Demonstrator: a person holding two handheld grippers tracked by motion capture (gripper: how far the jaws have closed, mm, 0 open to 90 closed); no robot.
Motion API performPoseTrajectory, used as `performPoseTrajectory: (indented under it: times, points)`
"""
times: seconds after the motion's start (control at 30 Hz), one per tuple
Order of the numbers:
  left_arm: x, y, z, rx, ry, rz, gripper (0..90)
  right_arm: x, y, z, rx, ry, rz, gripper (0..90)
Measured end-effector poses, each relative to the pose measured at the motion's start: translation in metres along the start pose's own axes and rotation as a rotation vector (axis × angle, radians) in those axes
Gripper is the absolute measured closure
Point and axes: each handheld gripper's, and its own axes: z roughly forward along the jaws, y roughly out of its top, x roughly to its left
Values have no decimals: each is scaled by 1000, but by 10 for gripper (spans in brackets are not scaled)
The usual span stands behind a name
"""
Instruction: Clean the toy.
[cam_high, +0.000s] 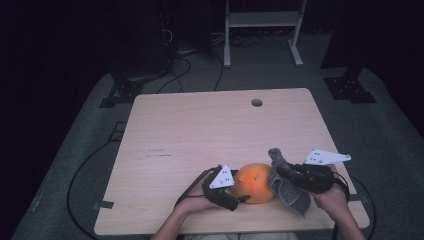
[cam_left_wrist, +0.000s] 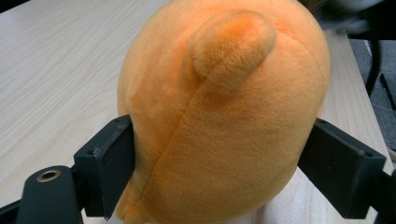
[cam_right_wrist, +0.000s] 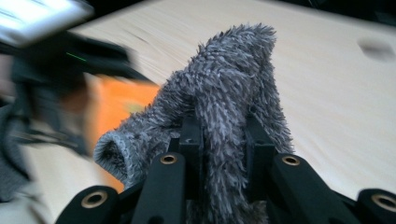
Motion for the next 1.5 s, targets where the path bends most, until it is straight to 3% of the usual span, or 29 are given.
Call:
performPoseTrajectory:
  times: [0.13,0.2,0.33,0.7,0.93,1.13,1.23,1.33,1.4,1.5]
  points:
    - [-3,1,1,0,3,3,156,38,21,6,-8,38,-115,727]
    - [-2,1,0,0,-10,3,155,46,22,16,17,35,-140,723]
    - [-1,-1,2,-6,-25,2,157,37,9,31,44,56,-110,728]
    - [-4,3,3,-27,1,16,185,3,-11,17,58,-1,-10,731]
    - [-10,16,-3,-98,66,38,288,6,-3,10,19,-38,-19,737]
    - [-15,42,-27,-156,84,60,309,6,5,0,-60,-1,40,739]
    - [-15,44,-29,-108,91,61,309,6,7,4,-73,15,59,741]
    - [-11,38,-24,-35,78,51,308,5,-3,19,-9,7,65,741]
    - [-9,36,-23,-44,73,30,307,5,-5,22,9,0,65,741]
    - [-8,39,-27,-51,80,17,307,9,5,11,-40,12,45,739]
